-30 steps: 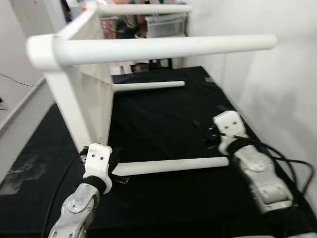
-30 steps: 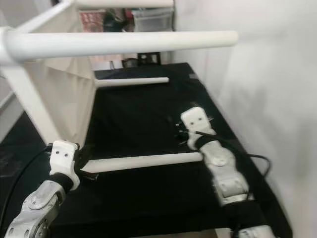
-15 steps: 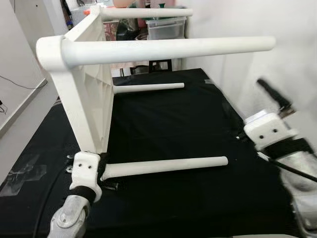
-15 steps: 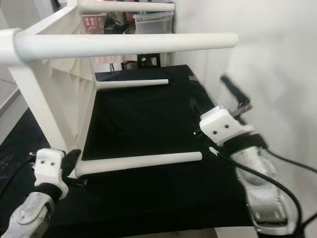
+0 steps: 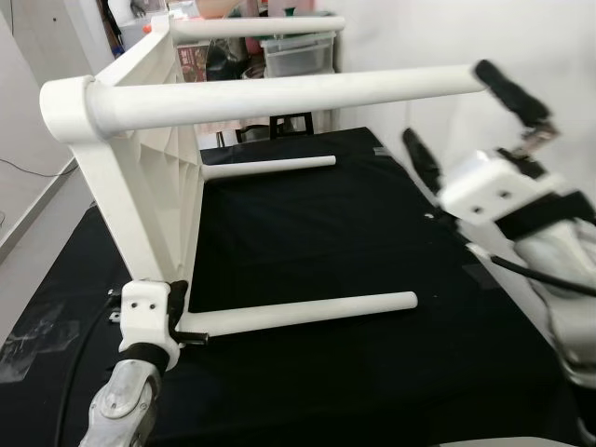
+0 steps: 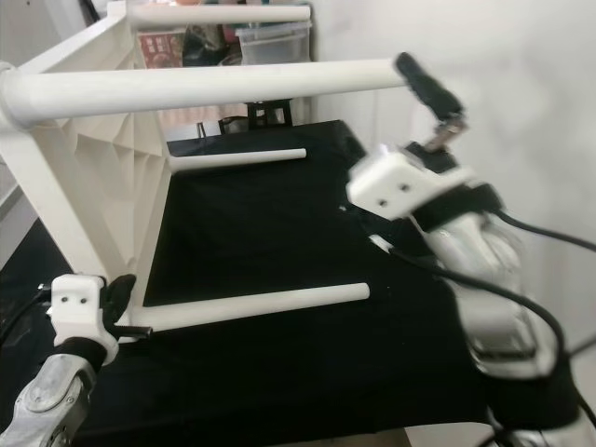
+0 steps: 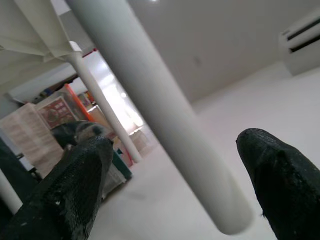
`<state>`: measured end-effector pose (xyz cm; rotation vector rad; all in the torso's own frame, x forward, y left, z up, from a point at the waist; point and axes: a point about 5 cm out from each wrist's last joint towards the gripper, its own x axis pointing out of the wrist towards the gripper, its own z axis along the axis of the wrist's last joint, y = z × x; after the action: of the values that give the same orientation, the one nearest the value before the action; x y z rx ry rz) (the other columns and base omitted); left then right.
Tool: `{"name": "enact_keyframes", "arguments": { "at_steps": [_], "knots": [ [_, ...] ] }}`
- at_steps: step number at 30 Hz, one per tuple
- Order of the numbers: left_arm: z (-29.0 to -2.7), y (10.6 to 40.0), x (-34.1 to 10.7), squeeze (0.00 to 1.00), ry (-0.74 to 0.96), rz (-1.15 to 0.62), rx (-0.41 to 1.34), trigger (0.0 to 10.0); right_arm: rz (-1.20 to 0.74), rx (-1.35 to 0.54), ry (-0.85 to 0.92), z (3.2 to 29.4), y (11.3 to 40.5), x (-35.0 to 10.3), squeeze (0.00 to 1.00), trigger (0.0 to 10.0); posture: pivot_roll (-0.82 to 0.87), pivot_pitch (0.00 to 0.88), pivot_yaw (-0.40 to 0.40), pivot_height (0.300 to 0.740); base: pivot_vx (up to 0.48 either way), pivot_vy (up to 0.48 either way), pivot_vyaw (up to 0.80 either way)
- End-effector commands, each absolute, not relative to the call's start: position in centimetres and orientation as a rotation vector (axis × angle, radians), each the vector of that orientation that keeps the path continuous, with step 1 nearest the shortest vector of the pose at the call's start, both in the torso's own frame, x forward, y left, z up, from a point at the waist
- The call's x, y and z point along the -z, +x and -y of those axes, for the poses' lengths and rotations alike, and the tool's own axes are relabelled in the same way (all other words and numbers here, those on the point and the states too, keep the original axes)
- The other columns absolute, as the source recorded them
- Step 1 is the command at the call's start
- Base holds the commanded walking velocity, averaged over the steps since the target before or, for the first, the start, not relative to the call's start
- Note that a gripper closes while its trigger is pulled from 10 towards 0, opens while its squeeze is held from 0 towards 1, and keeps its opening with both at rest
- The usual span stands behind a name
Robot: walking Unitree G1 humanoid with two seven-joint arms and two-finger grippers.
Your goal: Building children table
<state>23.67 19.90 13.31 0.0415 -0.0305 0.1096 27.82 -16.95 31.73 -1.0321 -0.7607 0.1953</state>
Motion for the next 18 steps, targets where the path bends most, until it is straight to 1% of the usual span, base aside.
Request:
{"name": "enact_keyframes", "arguments": {
  "at_steps": [1, 4, 8, 11, 18],
  "knots": [
    [-21.0, 23.4, -12.5, 0.0, 0.018, 0.001, -0.181, 10.0, 0.784, -0.212, -1.057, 16.3, 28.4, -32.2, 0.0, 10.0, -0.07, 0.0, 0.026, 0.74, 0.0, 0.0, 0.0],
    [-21.3, 23.4, -12.5, 0.0, 0.002, 0.007, -0.201, 10.0, 0.814, -0.202, -1.072, 15.9, 29.3, -33.5, 0.0, 10.0, -0.07, 0.0, 0.02, 0.74, 0.0, 0.0, 0.0],
    [-21.4, 23.5, -12.4, 0.0, -0.003, 0.01, -0.211, 10.0, 0.822, -0.207, -1.098, 15.6, 30.1, -34.1, 0.0, 10.0, -0.07, 0.0, 0.013, 0.74, 0.0, 0.0, 0.0],
    [-21.5, 23.6, -12.3, 0.0, -0.007, 0.016, -0.219, 10.0, 0.831, -0.244, -1.113, 14.8, 30.9, -34.4, 0.0, 10.0, -0.07, 0.0, 0.008, 0.74, 0.0, 0.0, 0.0],
    [-21.5, 23.7, -12.4, 0.0, -0.011, 0.022, -0.226, 10.0, 0.835, -0.292, -1.113, 13.8, 31.4, -34.3, 0.0, 10.0, -0.07, 0.0, 0.002, 0.74, 0.0, 0.0, 0.0]
  ]
}}
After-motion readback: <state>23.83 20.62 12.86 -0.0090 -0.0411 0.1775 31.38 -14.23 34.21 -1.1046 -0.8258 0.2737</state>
